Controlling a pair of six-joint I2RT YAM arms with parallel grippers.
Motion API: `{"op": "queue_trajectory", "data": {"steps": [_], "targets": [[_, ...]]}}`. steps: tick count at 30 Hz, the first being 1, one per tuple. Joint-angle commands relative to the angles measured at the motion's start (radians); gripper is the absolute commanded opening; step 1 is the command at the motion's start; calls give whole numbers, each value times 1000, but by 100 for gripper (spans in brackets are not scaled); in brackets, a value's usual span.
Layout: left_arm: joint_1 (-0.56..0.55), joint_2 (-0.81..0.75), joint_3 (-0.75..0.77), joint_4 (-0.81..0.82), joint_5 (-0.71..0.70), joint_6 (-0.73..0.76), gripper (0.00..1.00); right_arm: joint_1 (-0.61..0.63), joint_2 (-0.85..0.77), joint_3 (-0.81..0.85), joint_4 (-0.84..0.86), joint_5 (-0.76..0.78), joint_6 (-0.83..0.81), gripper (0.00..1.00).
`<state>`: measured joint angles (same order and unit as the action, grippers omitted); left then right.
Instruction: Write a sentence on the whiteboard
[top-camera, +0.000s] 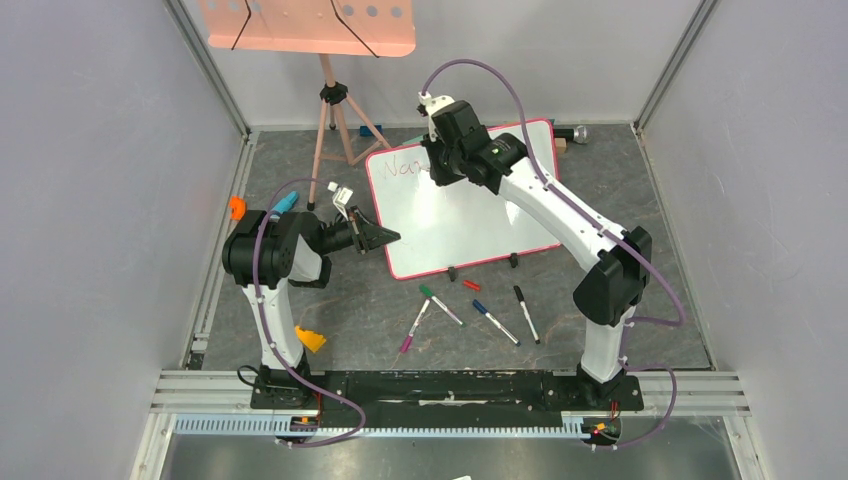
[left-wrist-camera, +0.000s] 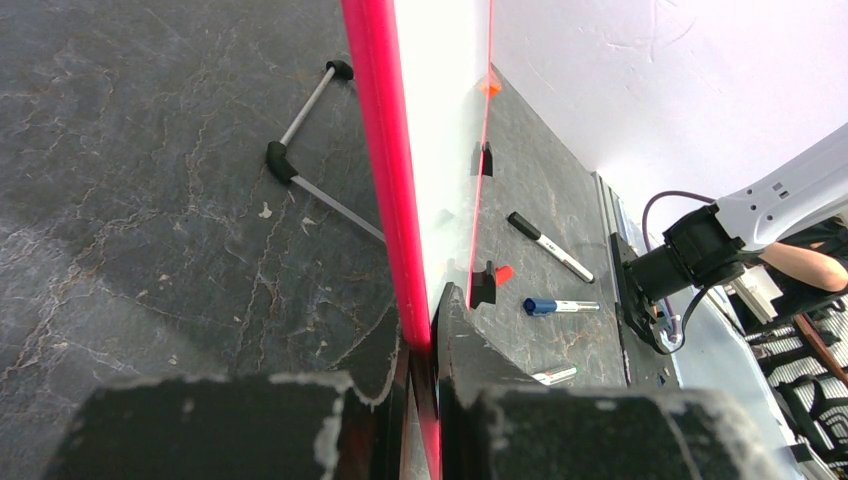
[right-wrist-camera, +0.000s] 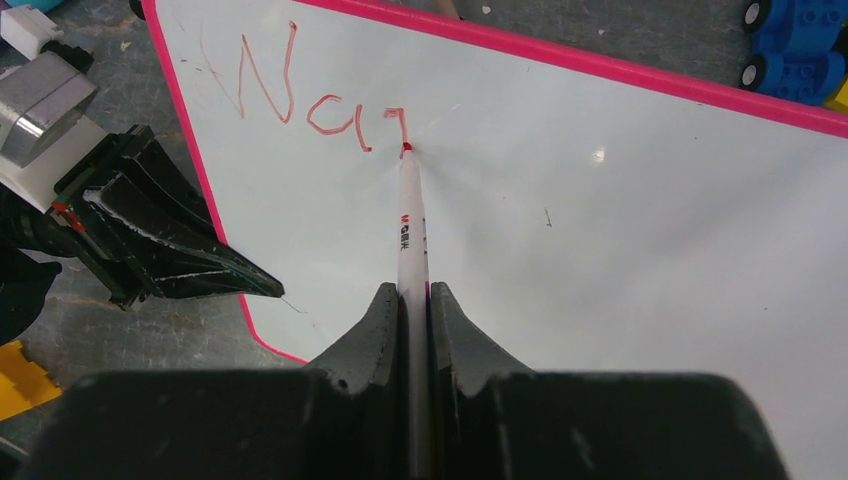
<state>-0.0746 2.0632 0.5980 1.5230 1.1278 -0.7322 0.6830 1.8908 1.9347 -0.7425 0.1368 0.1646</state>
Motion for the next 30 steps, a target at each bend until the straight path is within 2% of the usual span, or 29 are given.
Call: {"op": "queue_trajectory", "data": {"steps": [1, 13, 19, 24, 30], "targets": [[1, 41, -25, 34, -53, 293, 9, -32, 21, 37, 64, 66, -3, 0], [1, 39, -26, 34, -54, 294, 9, -55, 4, 14, 74, 97, 11, 0], [1, 38, -28, 34, -62, 293, 9, -57, -35, -8, 98, 6, -14, 0], [0, 38, -30, 34, -68, 292, 9, -57, -149, -140, 232, -82, -48, 0], [1, 38, -30, 34, -68, 292, 9, -59, -177, -165, 246, -96, -63, 0]]}}
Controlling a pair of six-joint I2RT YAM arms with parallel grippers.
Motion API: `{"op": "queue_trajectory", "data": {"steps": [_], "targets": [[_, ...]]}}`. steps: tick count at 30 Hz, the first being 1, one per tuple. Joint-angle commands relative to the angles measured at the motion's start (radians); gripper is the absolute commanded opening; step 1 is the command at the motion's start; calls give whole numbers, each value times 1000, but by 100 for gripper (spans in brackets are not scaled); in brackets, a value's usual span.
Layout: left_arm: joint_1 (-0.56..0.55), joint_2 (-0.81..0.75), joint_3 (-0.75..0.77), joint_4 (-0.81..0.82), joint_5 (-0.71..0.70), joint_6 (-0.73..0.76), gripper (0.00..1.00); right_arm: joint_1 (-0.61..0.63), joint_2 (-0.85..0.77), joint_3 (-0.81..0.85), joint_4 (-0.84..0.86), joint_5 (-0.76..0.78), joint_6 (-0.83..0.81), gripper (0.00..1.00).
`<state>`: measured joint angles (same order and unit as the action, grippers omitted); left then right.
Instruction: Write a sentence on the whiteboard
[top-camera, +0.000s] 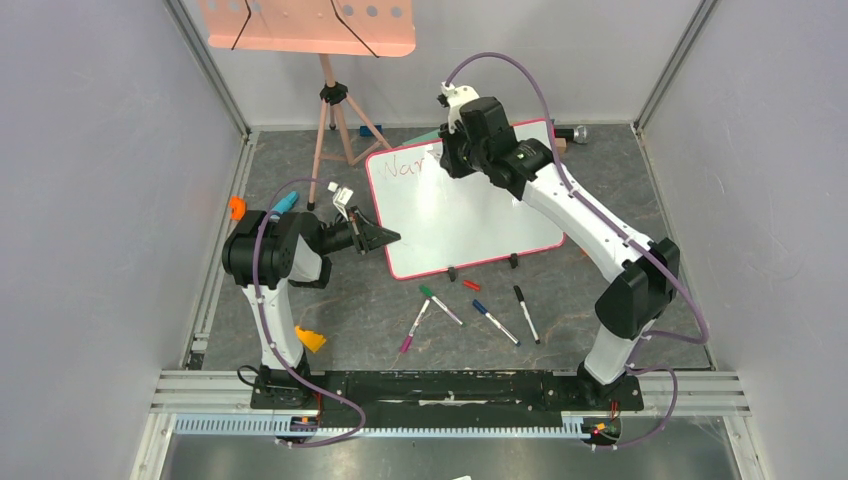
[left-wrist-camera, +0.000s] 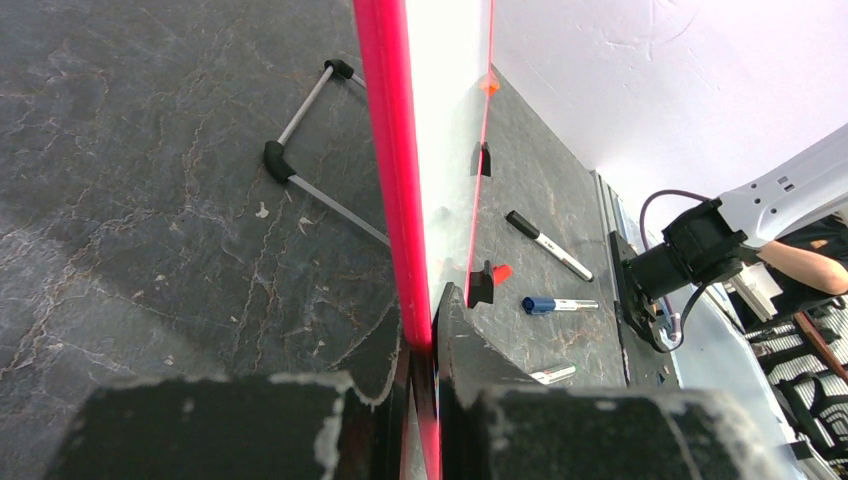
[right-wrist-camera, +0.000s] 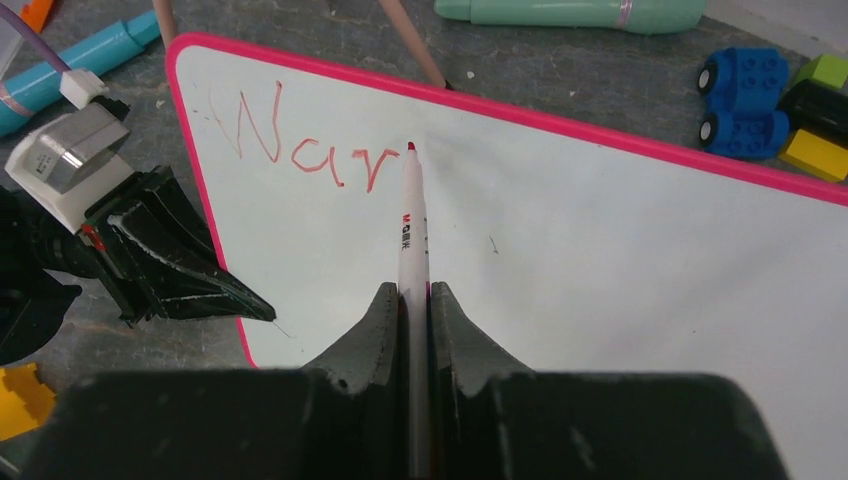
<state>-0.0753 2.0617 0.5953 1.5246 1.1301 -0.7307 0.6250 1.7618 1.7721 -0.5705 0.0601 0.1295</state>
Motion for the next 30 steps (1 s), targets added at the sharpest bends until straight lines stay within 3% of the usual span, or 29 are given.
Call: {"op": "queue_trajectory", "data": {"steps": [1, 30], "targets": [[2, 40, -26, 32, -70, 291, 9, -1, -47, -7, 73, -27, -30, 0], [2, 40, -26, 32, -63, 291, 9, 0, 30, 1, -17, 53, -9, 0]]}}
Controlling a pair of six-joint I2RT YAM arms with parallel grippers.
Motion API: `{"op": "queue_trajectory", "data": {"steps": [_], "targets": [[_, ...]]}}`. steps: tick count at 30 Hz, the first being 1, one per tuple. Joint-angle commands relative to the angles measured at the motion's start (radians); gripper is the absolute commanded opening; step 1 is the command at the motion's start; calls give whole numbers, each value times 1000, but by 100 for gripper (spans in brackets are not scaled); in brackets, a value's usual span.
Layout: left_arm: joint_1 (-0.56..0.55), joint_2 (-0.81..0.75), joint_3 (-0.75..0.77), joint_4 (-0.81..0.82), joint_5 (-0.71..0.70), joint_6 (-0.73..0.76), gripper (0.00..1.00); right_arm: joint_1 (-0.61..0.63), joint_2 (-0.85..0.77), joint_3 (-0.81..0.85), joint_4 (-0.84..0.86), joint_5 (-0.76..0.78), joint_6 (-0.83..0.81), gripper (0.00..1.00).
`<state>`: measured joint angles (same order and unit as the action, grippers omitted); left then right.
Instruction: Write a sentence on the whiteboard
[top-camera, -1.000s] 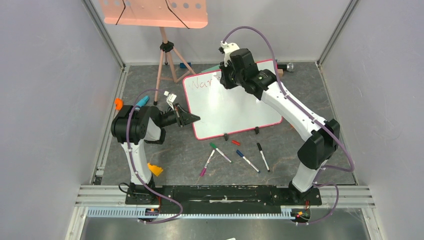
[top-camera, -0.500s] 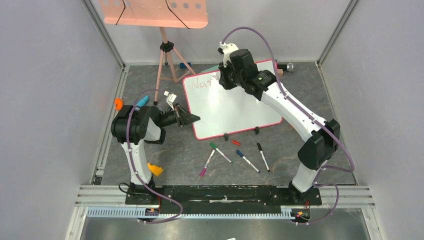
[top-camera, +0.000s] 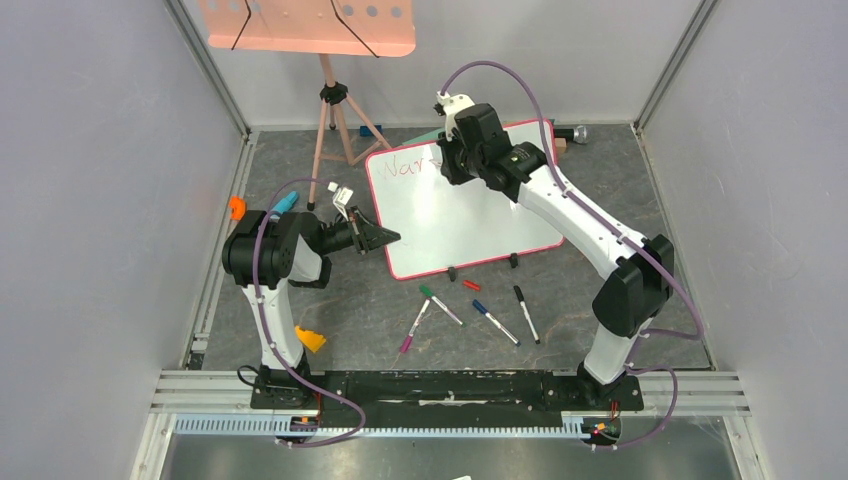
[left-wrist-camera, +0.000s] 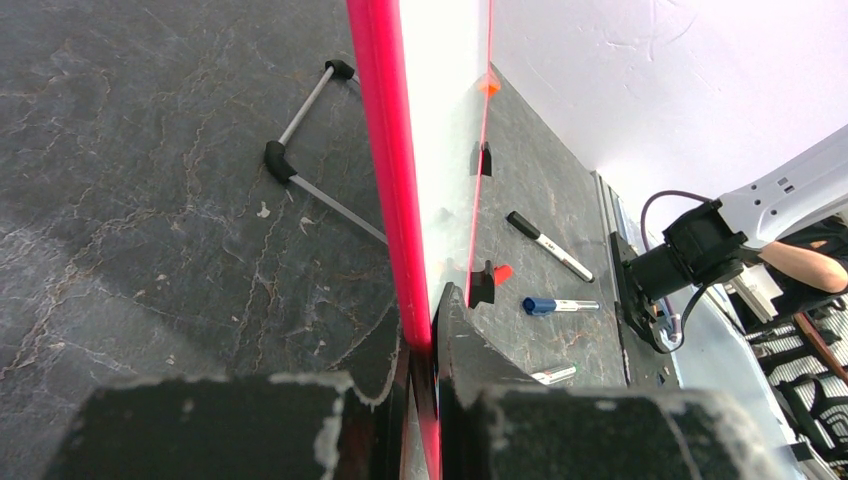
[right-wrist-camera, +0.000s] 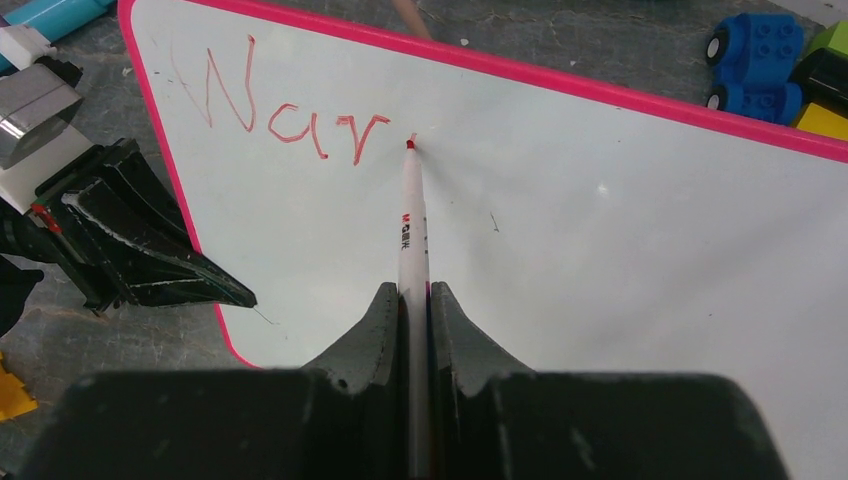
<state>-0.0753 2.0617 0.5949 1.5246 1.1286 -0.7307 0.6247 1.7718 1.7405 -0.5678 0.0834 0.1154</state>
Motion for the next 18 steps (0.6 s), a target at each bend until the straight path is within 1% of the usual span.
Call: {"op": "queue_trajectory", "data": {"steps": [1, 7, 15, 18], "targets": [[2, 41, -25, 32, -61, 290, 9, 0, 22, 32, -24, 32, 6, 0], [2, 42, -24, 32, -61, 289, 9, 0, 7, -8, -27, 28, 5, 0], [1, 42, -24, 32, -59, 288, 9, 0, -34, -106, -13, 6, 9, 0], [2, 42, -24, 32, -61, 289, 9, 1, -33, -107, -7, 6, 12, 0]]}}
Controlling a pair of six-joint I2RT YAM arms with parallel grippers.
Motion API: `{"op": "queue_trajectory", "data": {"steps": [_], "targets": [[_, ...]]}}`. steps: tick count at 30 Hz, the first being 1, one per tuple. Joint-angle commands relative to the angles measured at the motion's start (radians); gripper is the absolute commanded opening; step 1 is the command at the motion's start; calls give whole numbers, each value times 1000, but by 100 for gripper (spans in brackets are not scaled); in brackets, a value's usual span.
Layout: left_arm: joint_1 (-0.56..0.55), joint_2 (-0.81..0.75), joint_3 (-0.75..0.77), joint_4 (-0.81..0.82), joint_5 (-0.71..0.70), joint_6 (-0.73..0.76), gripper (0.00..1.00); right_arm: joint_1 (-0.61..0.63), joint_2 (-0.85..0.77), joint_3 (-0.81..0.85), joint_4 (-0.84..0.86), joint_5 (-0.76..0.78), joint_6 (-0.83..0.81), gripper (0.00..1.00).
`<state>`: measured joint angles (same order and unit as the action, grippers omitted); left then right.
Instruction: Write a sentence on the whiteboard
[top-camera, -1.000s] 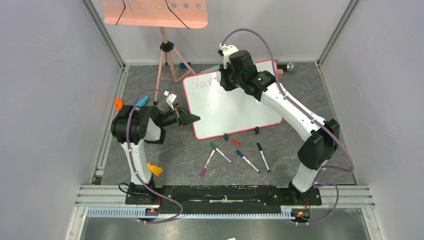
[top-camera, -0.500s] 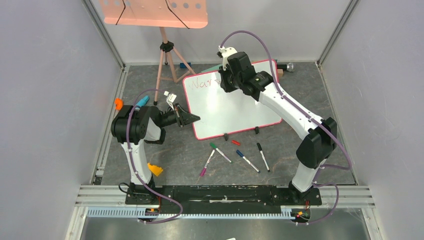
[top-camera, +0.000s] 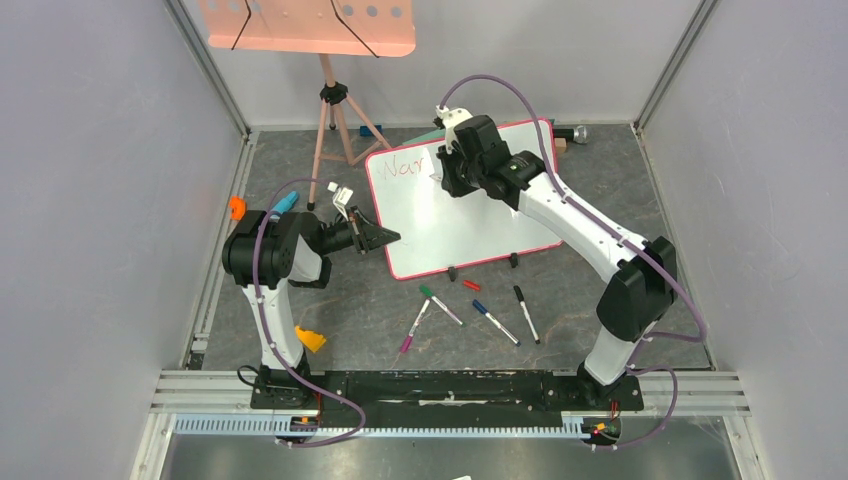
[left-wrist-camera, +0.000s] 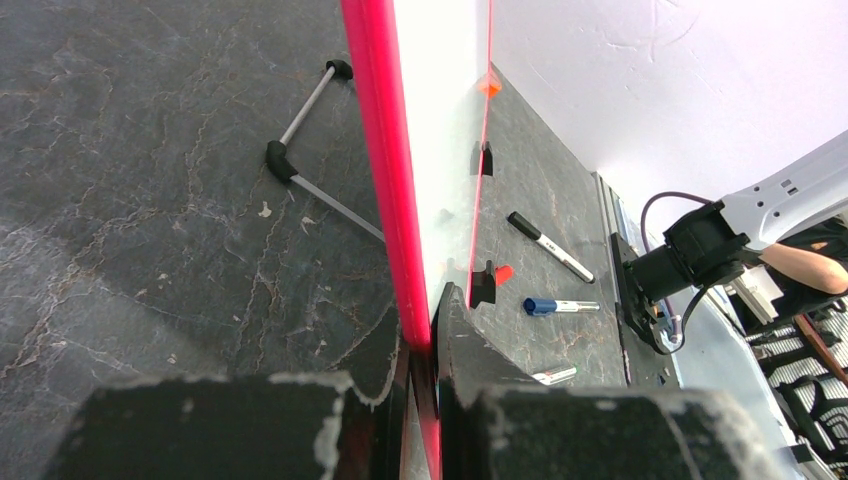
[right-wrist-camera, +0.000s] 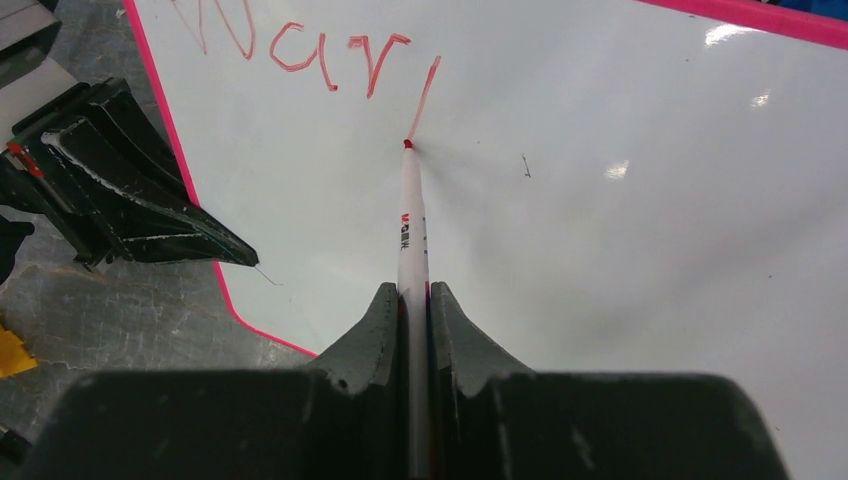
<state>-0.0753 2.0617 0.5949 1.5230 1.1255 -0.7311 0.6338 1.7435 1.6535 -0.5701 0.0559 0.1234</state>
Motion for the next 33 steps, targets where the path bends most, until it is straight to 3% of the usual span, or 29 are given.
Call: {"op": "queue_trajectory", "data": {"steps": [1, 21, 33], "targets": [[2, 42, -23, 34, -57, 289, 9, -9, -1, -10, -5, 35, 5, 0], [2, 42, -23, 34, -56, 291, 9, -28, 75, 151, -17, 90, -8, 0], [2, 42, -24, 34, -57, 290, 9, -42, 52, 117, -34, 129, 2, 0]]}}
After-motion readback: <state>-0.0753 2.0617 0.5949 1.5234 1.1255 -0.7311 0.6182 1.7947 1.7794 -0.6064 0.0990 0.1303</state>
